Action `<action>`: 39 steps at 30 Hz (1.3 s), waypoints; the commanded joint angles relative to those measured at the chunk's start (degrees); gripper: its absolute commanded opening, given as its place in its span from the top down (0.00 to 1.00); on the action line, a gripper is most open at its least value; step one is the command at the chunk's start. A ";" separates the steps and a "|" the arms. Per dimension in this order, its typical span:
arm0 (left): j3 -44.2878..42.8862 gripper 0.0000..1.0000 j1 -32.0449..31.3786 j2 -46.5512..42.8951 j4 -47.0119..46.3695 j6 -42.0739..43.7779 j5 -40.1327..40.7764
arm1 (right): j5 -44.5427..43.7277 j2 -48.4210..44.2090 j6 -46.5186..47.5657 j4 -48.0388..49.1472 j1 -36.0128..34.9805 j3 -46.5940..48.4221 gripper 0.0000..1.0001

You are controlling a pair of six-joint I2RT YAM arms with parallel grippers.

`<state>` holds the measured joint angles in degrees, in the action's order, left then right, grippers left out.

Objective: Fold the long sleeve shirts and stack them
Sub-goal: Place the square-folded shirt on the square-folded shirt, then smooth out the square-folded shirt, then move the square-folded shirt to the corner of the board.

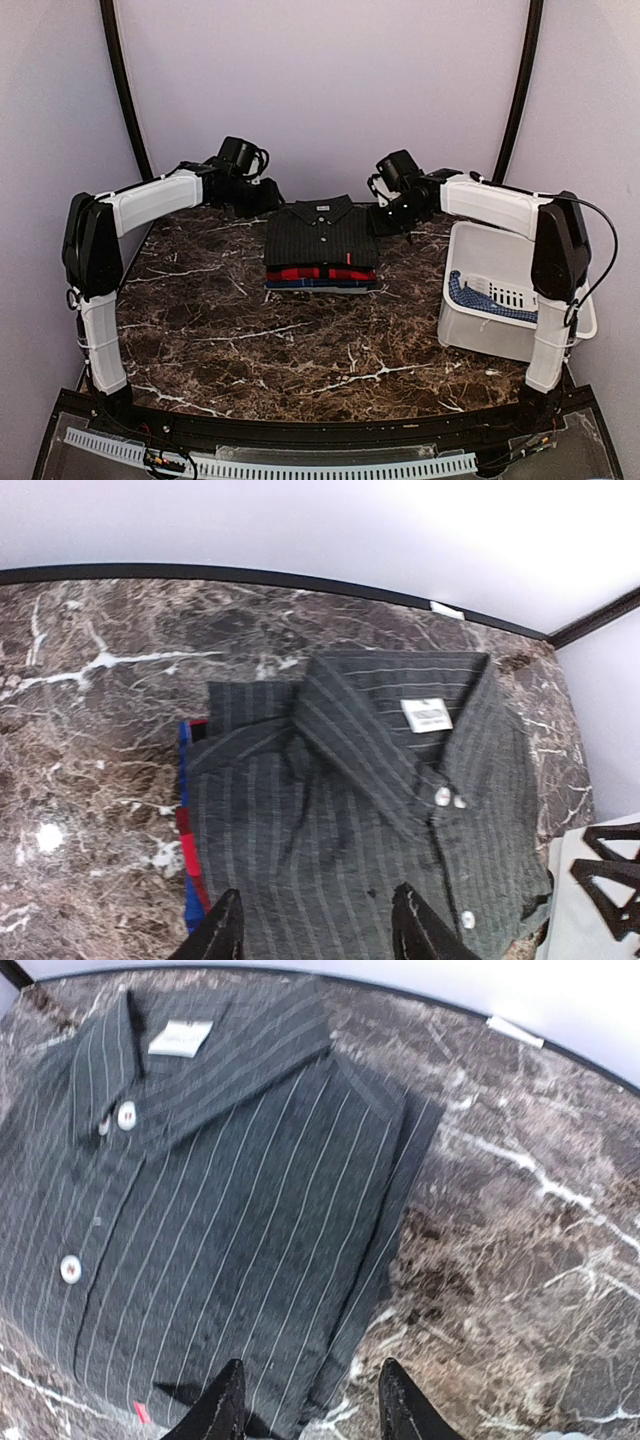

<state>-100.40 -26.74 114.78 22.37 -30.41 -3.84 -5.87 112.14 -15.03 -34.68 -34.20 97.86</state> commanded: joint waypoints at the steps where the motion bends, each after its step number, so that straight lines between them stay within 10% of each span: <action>1: -2.26 0.50 -3.94 -3.42 -0.80 1.15 0.43 | 2.43 -2.19 -0.79 2.24 -1.85 -5.16 0.57; 15: -3.73 0.49 -10.66 1.81 -13.39 -2.04 -9.59 | 1.07 -10.62 -3.52 3.67 -2.81 -14.10 0.56; 25: -12.83 0.46 -17.19 11.66 -13.52 -0.72 -8.09 | -9.84 -22.67 -3.87 5.27 -2.23 -15.03 0.28; 39: -39.81 0.37 -24.10 33.65 -15.43 1.02 -5.47 | -11.19 -27.55 -4.98 5.34 -2.19 -14.76 0.16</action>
<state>-132.29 -50.24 142.93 9.26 -29.56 -9.82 -15.53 86.87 -19.18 -29.87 -36.42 83.44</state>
